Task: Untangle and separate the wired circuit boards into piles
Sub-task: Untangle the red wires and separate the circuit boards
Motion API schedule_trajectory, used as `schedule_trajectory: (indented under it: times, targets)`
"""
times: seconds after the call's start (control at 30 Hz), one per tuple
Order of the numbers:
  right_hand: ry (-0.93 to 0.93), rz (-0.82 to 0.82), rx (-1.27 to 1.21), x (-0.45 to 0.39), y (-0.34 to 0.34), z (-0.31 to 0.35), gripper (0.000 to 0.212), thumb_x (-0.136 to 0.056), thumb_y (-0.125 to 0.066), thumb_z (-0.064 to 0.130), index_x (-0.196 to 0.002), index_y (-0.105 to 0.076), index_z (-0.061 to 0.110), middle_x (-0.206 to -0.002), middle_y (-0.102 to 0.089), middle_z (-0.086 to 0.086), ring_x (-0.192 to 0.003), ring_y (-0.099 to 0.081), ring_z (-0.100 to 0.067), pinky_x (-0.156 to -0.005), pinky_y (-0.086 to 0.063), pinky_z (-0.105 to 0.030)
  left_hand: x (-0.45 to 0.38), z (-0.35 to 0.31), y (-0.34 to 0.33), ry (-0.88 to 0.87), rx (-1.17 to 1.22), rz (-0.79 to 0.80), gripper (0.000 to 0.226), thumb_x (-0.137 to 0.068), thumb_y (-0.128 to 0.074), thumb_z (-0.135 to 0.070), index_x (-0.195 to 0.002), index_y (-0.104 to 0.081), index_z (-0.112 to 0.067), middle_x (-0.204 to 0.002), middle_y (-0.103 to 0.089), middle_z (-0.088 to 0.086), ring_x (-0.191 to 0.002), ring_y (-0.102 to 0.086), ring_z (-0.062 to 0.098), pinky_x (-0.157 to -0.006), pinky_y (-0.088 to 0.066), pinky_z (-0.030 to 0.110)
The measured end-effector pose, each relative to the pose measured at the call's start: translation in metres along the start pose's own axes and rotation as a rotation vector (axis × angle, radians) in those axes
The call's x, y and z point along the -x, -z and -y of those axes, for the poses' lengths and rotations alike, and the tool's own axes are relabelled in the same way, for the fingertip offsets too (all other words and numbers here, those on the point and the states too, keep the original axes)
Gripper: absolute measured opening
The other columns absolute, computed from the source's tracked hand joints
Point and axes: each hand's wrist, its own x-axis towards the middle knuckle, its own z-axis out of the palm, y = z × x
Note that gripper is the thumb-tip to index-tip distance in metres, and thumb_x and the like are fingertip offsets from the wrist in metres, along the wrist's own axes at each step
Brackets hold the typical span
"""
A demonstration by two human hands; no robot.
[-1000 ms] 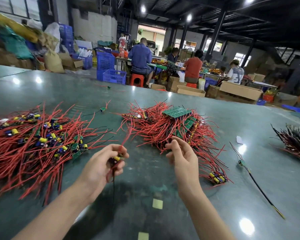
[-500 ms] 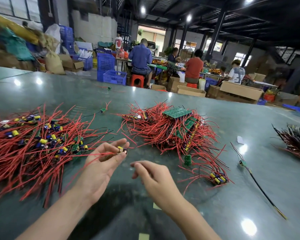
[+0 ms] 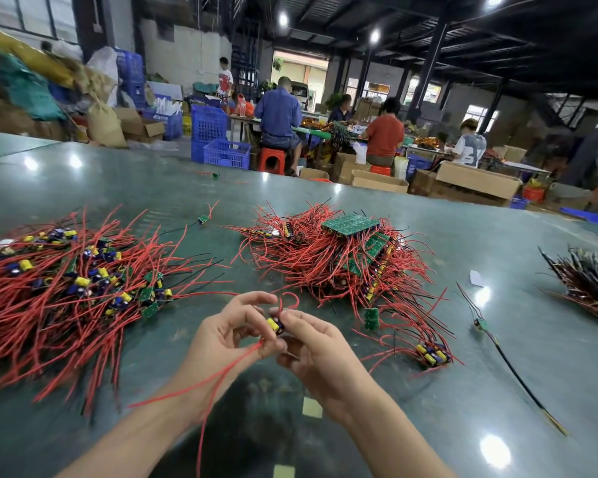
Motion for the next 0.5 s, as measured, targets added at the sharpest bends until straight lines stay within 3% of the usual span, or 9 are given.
schedule_trajectory:
  times: [0.1,0.17,0.23,0.3,0.4,0.5]
  targets:
    - [0.028,-0.043,0.004,-0.001,0.003,0.003,0.013,-0.078,-0.062,0.016,-0.075,-0.075,0.017,-0.07,-0.064,0.002,-0.059,-0.048,-0.008,-0.058,-0.041,-0.016,-0.001,0.0,-0.002,0.085,0.198,-0.045,0.044,-0.067,-0.063,0.025,-0.085,-0.064,-0.015,-0.112,-0.063,0.002,-0.089,-0.065,0.011,-0.076,-0.054,0.023]
    - [0.066,-0.074,0.094,0.0,0.004,0.006,0.019,-0.086,-0.059,0.008,-0.076,-0.073,0.016,-0.068,-0.065,0.003,-0.06,-0.048,-0.008,-0.06,-0.04,-0.016,-0.004,-0.001,0.0,0.253,0.406,-0.081,0.045,-0.071,-0.047,0.026,-0.095,-0.057,-0.011,-0.109,-0.065,0.007,-0.084,-0.067,0.018,-0.072,-0.058,0.028]
    - [0.123,-0.098,0.301,0.002,0.004,0.008,0.016,-0.089,-0.059,0.007,-0.083,-0.071,0.016,-0.067,-0.065,0.006,-0.06,-0.051,-0.004,-0.06,-0.039,-0.015,-0.005,-0.006,0.001,0.445,0.514,-0.029,0.02,-0.082,-0.051,0.0,-0.099,-0.058,-0.006,-0.107,-0.067,0.015,-0.079,-0.067,0.027,-0.071,-0.06,0.038]
    - [0.179,-0.11,0.465,0.003,0.002,0.008,0.012,-0.088,-0.061,0.006,-0.086,-0.069,0.015,-0.07,-0.067,0.005,-0.065,-0.056,-0.004,-0.063,-0.042,-0.014,-0.003,-0.007,0.001,0.559,0.475,0.071,0.03,-0.081,-0.056,-0.021,-0.103,-0.062,-0.002,-0.094,-0.069,0.016,-0.072,-0.068,0.027,-0.066,-0.059,0.037]
    - [0.223,-0.127,0.566,0.004,-0.001,0.008,0.015,-0.087,-0.063,0.01,-0.078,-0.069,0.02,-0.073,-0.066,0.002,-0.073,-0.056,-0.008,-0.071,-0.044,-0.021,-0.001,-0.004,0.0,0.543,0.366,0.093,0.04,-0.071,-0.064,-0.013,-0.108,-0.059,0.003,-0.081,-0.068,0.013,-0.063,-0.067,0.019,-0.059,-0.057,0.028]
    - [0.263,-0.134,0.505,0.005,0.001,0.012,0.015,-0.09,-0.059,0.011,-0.08,-0.07,0.014,-0.064,-0.066,0.012,-0.064,-0.057,0.005,-0.064,-0.042,-0.009,0.0,-0.003,0.002,0.545,0.332,0.098,0.035,-0.066,-0.067,-0.005,-0.099,-0.064,0.004,-0.084,-0.07,0.017,-0.06,-0.065,0.018,-0.055,-0.055,0.024]
